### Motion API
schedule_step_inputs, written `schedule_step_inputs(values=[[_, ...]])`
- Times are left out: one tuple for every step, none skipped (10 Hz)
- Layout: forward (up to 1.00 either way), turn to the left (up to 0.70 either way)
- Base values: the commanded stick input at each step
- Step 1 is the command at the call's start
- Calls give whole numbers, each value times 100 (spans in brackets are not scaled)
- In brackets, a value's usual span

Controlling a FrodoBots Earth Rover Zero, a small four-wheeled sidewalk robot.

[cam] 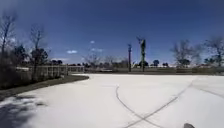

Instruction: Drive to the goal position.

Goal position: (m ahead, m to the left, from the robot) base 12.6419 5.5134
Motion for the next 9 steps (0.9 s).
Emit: schedule_step_inputs(values=[[70,0],[70,0],[70,0],[70,0],[70,0],[70,0],[70,0],[70,0],[70,0]])
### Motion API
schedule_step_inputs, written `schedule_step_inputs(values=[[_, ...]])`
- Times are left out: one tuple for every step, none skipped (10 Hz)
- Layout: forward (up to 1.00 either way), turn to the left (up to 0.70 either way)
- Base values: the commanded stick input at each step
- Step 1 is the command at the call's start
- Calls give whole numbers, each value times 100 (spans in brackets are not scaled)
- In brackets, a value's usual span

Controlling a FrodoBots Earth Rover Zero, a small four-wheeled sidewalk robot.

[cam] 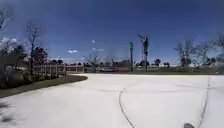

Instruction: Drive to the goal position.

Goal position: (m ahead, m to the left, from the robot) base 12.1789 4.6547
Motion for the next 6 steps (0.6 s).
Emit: schedule_step_inputs(values=[[70,0],[70,0],[70,0],[70,0],[70,0],[70,0]])
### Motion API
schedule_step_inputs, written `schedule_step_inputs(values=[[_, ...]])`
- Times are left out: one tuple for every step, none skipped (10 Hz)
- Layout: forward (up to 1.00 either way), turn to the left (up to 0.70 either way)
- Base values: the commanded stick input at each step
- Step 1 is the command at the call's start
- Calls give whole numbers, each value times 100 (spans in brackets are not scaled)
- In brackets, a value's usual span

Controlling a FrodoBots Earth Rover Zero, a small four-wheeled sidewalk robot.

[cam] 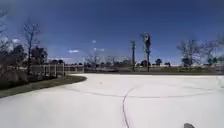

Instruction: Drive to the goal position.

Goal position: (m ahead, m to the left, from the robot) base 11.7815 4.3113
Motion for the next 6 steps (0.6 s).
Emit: schedule_step_inputs(values=[[70,0],[70,0],[70,0],[70,0],[70,0],[70,0]])
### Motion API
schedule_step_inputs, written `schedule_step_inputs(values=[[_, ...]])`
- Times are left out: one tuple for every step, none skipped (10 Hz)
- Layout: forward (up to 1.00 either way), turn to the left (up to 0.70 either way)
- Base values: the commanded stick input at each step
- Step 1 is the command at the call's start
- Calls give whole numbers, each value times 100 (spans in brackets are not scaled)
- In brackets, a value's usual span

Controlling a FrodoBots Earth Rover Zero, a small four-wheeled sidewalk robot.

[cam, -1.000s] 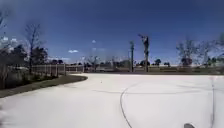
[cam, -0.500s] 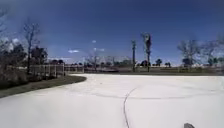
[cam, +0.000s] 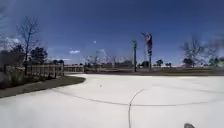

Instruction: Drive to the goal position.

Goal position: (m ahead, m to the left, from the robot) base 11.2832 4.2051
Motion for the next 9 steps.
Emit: schedule_step_inputs(values=[[70,0],[70,0],[70,-2],[70,-21],[70,-29],[70,-2],[70,0],[70,0],[70,0]])
